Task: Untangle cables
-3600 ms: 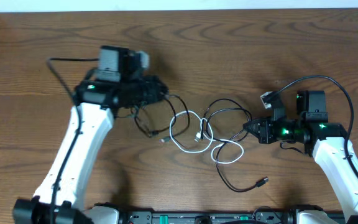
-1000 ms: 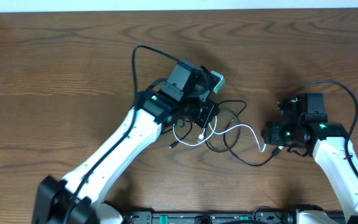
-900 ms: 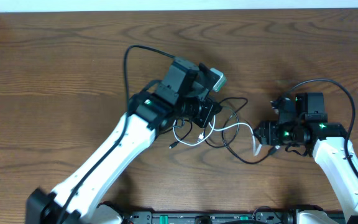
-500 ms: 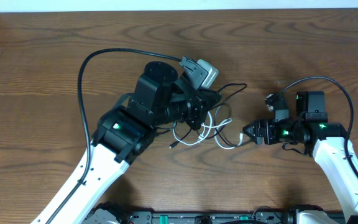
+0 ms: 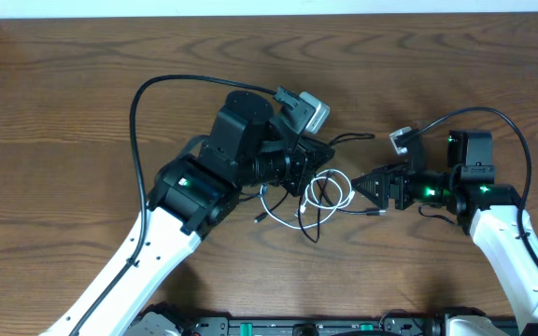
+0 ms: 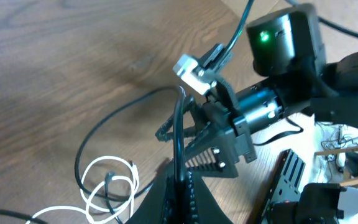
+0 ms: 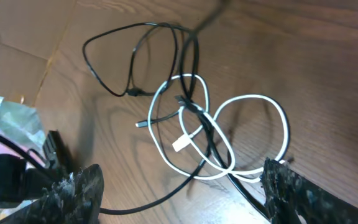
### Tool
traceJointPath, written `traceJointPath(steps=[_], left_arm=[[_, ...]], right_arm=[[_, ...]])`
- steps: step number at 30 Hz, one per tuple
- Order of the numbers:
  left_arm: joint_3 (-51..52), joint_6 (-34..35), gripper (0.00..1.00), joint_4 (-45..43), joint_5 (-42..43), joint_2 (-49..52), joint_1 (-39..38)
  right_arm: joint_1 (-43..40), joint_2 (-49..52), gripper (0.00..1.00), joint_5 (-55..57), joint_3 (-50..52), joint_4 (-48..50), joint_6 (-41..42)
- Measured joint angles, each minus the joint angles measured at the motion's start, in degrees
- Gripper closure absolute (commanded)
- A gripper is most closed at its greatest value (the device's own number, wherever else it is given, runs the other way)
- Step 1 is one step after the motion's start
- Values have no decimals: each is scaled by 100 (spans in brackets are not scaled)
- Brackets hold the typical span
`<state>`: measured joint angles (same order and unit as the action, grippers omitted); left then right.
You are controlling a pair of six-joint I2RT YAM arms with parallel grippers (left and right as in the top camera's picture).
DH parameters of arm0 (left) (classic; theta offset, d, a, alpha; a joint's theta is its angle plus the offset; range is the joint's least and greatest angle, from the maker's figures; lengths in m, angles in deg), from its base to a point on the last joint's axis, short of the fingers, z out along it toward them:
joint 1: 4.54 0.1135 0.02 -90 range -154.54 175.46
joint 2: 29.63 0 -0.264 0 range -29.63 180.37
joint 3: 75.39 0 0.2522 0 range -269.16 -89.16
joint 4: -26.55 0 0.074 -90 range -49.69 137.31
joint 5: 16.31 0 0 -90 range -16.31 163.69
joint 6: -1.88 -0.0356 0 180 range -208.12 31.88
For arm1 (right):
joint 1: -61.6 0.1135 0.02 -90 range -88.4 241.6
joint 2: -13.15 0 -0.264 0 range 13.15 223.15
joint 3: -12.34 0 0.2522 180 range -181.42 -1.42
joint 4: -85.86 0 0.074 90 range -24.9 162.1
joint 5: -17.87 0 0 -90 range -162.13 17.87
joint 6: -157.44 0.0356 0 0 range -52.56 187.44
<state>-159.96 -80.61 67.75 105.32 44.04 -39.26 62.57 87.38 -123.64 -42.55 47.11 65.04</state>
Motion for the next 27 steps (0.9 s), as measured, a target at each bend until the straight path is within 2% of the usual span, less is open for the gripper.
traceJointPath(steps=[3, 9, 16, 21, 23, 27], left_arm=[[-2, -2, 93, 267, -94, 116, 0], [0, 4, 93, 857, -223, 564, 0], [0, -2, 93, 1399, 525, 946, 0], [0, -28, 93, 1508, 807, 1145, -35], [0, -103, 93, 1530, 907, 1187, -103], [0, -321, 92, 1547, 1054, 1198, -308]], right_arm=[[0, 0, 30, -61, 0, 35, -15], [0, 0, 22, 476, 0, -125, 179], [22, 0, 19, 844, 0, -188, 317], [140, 0, 13, 741, 0, 28, 422], [219, 0, 8, 662, 0, 103, 321], [315, 0, 8, 584, 0, 151, 192]])
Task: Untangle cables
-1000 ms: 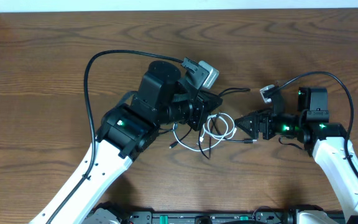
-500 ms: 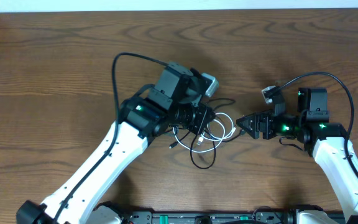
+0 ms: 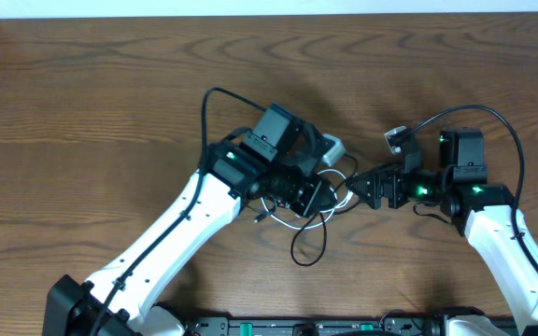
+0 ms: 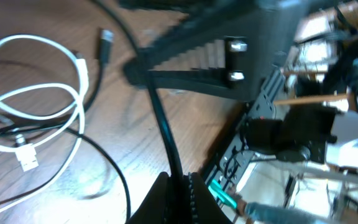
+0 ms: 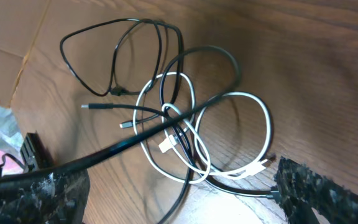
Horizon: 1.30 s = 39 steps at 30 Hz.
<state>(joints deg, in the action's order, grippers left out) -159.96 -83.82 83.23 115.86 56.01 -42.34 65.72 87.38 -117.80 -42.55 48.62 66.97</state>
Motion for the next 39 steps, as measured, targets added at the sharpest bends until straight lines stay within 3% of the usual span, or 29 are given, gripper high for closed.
traceJointPath(steps=[3, 7, 10, 22, 24, 33, 39], left_arm=[[0, -153, 93, 2, 20, 0, -140], [0, -289, 92, 13, -103, 0, -208], [0, -310, 92, 17, -372, 0, -208], [0, -234, 92, 37, -2205, 0, -212], [0, -195, 92, 37, -2337, 0, -212], [0, -149, 93, -138, -2511, 0, -339], [0, -149, 93, -389, -2564, 0, -643]], right_arm=[[48, 0, 6, -31, 0, -4, -24], [153, 0, 15, -63, 0, -90, -42], [234, 0, 15, -85, 0, -111, -59], [256, 0, 9, -101, 0, -76, 417], [256, 0, 1, -103, 0, 13, 833], [258, 2, 1, -627, 2, 669, 3641], [343, 2, 1, -817, 2, 691, 5034]])
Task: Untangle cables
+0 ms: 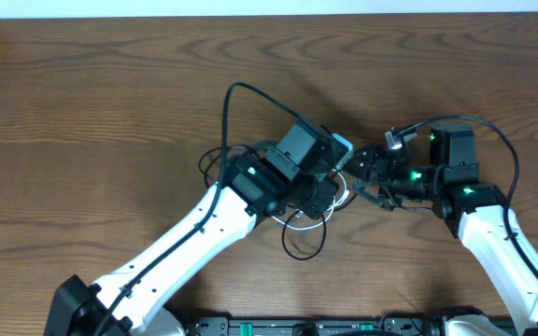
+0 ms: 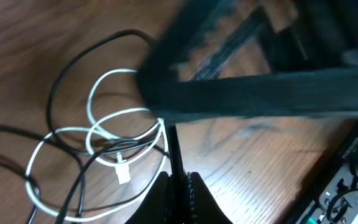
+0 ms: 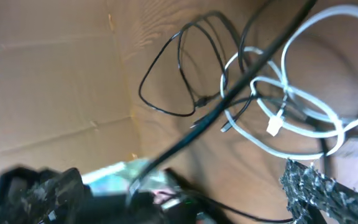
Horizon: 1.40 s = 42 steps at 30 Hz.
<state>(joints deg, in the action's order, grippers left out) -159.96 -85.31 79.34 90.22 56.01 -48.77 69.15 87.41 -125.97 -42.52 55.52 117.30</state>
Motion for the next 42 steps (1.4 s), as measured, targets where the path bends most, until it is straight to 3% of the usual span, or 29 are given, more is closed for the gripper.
traceJointPath(steps=[2, 4, 7, 12, 33, 42], left_arm=[[0, 2, 93, -72, -2, 0, -105], [0, 2, 93, -92, -2, 0, -184], [0, 2, 93, -101, -2, 0, -260], [0, 13, 92, -114, -17, 0, -282], [0, 170, 93, -186, 269, 0, -282], [0, 188, 92, -195, 400, 0, -284]], right_arm=[[44, 0, 8, -33, 0, 2, 361], [72, 0, 21, -61, 0, 9, 695], [79, 0, 56, -74, 0, 46, 1012], [79, 0, 78, -85, 0, 59, 1331], [79, 0, 87, -35, 0, 59, 1445], [79, 0, 99, -37, 0, 61, 1484]])
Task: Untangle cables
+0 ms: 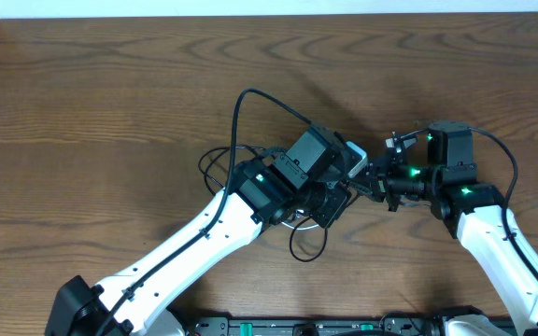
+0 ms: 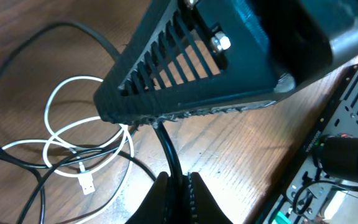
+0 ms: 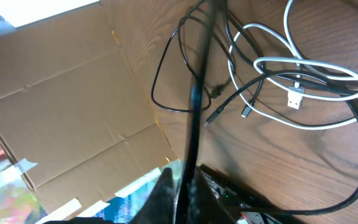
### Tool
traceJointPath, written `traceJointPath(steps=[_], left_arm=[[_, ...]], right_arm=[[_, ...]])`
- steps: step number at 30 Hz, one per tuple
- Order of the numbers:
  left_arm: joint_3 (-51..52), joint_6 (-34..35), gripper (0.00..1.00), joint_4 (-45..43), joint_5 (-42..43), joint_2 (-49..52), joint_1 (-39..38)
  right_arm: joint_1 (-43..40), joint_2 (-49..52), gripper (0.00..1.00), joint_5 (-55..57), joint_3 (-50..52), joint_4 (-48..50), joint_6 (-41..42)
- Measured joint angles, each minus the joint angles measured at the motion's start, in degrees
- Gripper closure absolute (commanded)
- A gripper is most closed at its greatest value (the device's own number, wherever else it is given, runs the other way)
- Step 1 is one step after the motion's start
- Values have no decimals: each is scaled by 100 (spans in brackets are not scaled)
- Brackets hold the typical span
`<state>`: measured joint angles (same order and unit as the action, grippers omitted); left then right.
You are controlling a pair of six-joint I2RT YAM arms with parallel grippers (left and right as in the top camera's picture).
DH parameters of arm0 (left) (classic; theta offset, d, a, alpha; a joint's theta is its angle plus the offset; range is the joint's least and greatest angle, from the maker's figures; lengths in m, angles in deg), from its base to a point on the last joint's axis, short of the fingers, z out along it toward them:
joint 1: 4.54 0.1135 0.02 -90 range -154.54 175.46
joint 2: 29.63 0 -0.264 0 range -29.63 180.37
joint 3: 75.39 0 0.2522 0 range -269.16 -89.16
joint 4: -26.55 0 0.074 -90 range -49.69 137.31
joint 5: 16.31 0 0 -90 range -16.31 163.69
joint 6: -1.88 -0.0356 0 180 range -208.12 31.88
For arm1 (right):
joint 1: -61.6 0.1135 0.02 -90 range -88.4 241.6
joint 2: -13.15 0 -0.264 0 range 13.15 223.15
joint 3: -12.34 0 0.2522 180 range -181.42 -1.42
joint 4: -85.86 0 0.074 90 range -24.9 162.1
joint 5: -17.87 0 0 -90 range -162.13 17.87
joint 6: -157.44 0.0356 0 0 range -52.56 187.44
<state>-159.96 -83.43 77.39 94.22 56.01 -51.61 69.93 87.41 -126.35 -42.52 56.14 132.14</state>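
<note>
A thick black cable (image 2: pixel 165 146) runs between both grippers. My left gripper (image 2: pixel 176 182) is shut on it, and the cable rises from its tips to the ribbed finger (image 2: pixel 185 81) of the right gripper. My right gripper (image 3: pixel 180 186) is shut on the same black cable (image 3: pixel 199 87). In the overhead view the left gripper (image 1: pixel 336 201) and right gripper (image 1: pixel 367 182) meet over the tangle (image 1: pixel 297 219). A white cable with a USB plug (image 2: pixel 87 184) lies looped on the wood, its plug (image 3: pixel 295 97) crossed by thin black cables.
A cardboard box (image 3: pixel 73 112) stands at the table's far side in the right wrist view. The left arm's own camera cable (image 1: pixel 250 93) arcs above the arm. A black mounting rail (image 2: pixel 347 137) runs along the table's front edge.
My right gripper was open with the black cable passing between its spread fingers; now it is shut on that cable. The left gripper still holds the cable and sits slightly further right.
At first my left gripper held the black cable at the tangle's left side, while the right gripper stood open to the tangle's right. The left gripper then stood over the tangle, nearer the right gripper. Later the cable lay between the right fingers, which are now shut on it.
</note>
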Motion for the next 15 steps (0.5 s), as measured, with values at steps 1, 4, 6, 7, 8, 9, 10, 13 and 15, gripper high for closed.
traceJointPath(steps=[1, 4, 6, 7, 8, 9, 10, 13, 15], left_arm=[[0, -2, 93, 0, 17, 0, 0], [0, 0, 84, 0, 33, 0, -2], [0, -4, 71, -2, 37, 2, -2], [0, 39, 67, -7, 39, 2, -2], [0, 2, 65, -7, 35, 2, -2], [0, 26, 63, 0, 17, 2, -2], [0, 31, 63, 2, -9, 2, -2], [0, 20, 63, 109, -243, 2, -4], [0, 22, 66, 269, -542, 2, -2]], right_arm=[[0, 0, 99, -2, 0, 4, 4], [0, -2, 99, -2, 0, 4, 13], [0, 0, 99, 0, 0, 2, 0], [0, 0, 99, 9, 0, 0, -20], [0, 0, 99, 26, 0, -4, -66], [0, 0, 99, 42, 0, -2, -120], [0, -2, 99, 76, 0, -2, -225], [0, 0, 99, 238, 0, -28, -708], [0, 0, 99, 374, 0, -87, -1145]])
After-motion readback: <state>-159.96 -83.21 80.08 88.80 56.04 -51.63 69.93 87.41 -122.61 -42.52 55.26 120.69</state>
